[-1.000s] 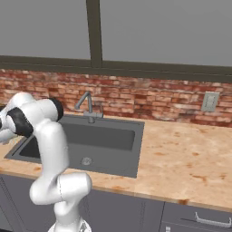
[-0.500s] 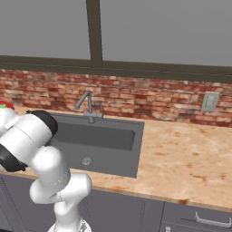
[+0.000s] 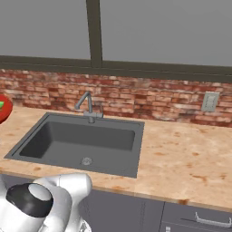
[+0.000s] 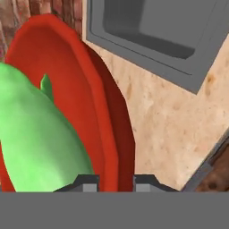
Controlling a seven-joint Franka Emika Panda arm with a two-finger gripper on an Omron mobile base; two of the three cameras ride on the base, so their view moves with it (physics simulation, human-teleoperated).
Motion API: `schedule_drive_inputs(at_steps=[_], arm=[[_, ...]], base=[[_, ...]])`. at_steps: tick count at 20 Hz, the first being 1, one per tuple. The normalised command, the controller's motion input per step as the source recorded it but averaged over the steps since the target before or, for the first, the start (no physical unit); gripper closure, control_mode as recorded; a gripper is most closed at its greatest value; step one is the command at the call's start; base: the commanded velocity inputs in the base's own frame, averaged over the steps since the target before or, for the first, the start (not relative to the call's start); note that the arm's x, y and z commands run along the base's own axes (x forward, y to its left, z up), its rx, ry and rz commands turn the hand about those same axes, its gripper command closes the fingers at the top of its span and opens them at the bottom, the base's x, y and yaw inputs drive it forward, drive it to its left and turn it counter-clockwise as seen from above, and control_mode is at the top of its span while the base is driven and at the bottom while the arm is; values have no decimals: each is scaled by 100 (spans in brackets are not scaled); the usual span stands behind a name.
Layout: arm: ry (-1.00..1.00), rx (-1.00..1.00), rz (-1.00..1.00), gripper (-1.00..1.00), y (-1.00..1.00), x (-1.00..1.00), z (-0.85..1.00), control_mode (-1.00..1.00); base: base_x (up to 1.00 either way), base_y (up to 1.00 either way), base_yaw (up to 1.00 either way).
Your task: Move the mug from next to the sink to the open cabinet. Then, move the bowl with the corn to the fridge to clear the area for faucet cleaning.
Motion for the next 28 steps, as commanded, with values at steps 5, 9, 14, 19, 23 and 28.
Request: schedule_drive_inputs(at_steps=[5, 9, 14, 19, 23, 28], arm=[[6, -7, -25, 100, -64, -76, 100, -100], [18, -14, -28, 100, -81, -66, 100, -100], [22, -10, -24, 100, -91, -28, 83, -100], [2, -5, 0, 100, -94, -11, 30, -100], [-10, 5, 12, 100, -100, -50, 0, -100], [-13, 17, 9, 100, -72, -26, -4, -100]], base=[[0, 0, 0], [0, 0, 0], [0, 0, 0], [0, 0, 0], [0, 0, 0], [0, 0, 0]])
